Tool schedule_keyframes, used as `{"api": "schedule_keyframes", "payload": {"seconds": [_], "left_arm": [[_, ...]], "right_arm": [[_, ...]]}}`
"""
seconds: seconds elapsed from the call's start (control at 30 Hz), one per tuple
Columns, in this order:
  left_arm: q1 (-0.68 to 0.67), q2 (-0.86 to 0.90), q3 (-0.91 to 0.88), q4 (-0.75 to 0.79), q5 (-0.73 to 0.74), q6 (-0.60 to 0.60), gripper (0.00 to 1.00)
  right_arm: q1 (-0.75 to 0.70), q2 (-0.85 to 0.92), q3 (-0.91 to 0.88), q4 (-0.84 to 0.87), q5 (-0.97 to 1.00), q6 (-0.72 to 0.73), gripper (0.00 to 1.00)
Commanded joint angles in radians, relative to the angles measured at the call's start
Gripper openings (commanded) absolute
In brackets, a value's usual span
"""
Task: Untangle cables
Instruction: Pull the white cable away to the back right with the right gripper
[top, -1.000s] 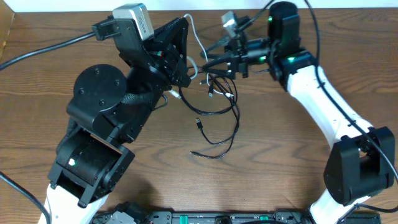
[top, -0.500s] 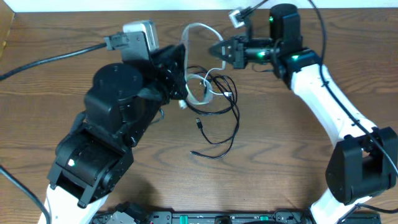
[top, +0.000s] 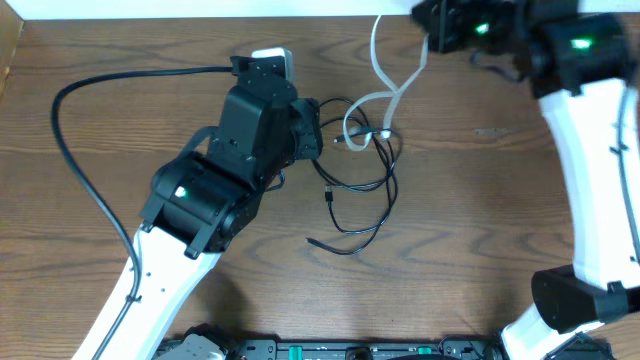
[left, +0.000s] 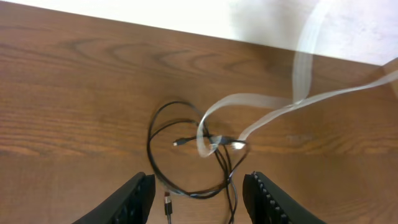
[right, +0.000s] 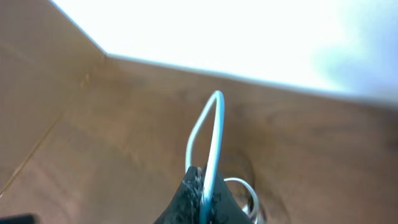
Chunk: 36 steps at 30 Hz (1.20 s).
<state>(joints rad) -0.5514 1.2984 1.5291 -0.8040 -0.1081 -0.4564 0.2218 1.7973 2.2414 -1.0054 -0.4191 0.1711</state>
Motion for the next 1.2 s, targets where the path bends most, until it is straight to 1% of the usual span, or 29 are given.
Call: {"api": "schedule_keyframes", "payload": {"seconds": [0.0,0.1,0.2,0.3,0.47,0.63,0.77,0.9,1.03,1.1,1.17], "left_arm": [[0.002,0.027,0.008,-0.004,-0.013,-0.001,0.5],[0.002,0.046,0.008,-0.006,-0.013,-0.001,0.5],[0.002,0.055,0.006,-0.008,-0.013,-0.001,0.5],[0.002,0.061,0.006,-0.007,-0.014,-0.001,0.5],[0.003,0.062,0.005,-0.006,-0.017,0.0,0.5],[0.003,0.062,0.005,-0.007,-0.016,-0.001,0.5],[0.003,0.062,0.005,-0.007,-0.016,-0.001,0.5],[0.003,0.062,0.005,-0.007,-0.016,-0.001,0.5],[0.003,0.062,0.005,-0.006,-0.016,-0.001,0.5],[0.003,0.062,0.005,-0.006,-0.016,-0.001,0.5],[0.003,0.062,0.005,-0.008,-0.016,-0.001,0.5]], "right_arm": [[-0.027,-0.032,0.15,-0.029,0.085,0.014,0.01],[-0.05,-0.032,0.211,-0.036,0.103,0.098,0.01],[-0.065,-0.03,0.215,-0.04,0.114,0.168,0.01],[-0.065,-0.013,0.21,-0.067,0.179,0.17,0.01],[-0.064,0.027,0.209,-0.082,0.382,0.212,0.01],[-0.05,0.119,0.198,-0.108,0.383,0.263,0.01],[-0.008,0.234,0.198,-0.102,0.385,0.278,0.01],[0.009,0.327,0.198,-0.036,0.378,0.311,0.01],[0.023,0.399,0.198,0.119,0.329,0.312,0.01],[0.031,0.418,0.198,0.179,0.337,0.31,0.01],[0.036,0.431,0.198,0.227,0.397,0.304,0.01]]}}
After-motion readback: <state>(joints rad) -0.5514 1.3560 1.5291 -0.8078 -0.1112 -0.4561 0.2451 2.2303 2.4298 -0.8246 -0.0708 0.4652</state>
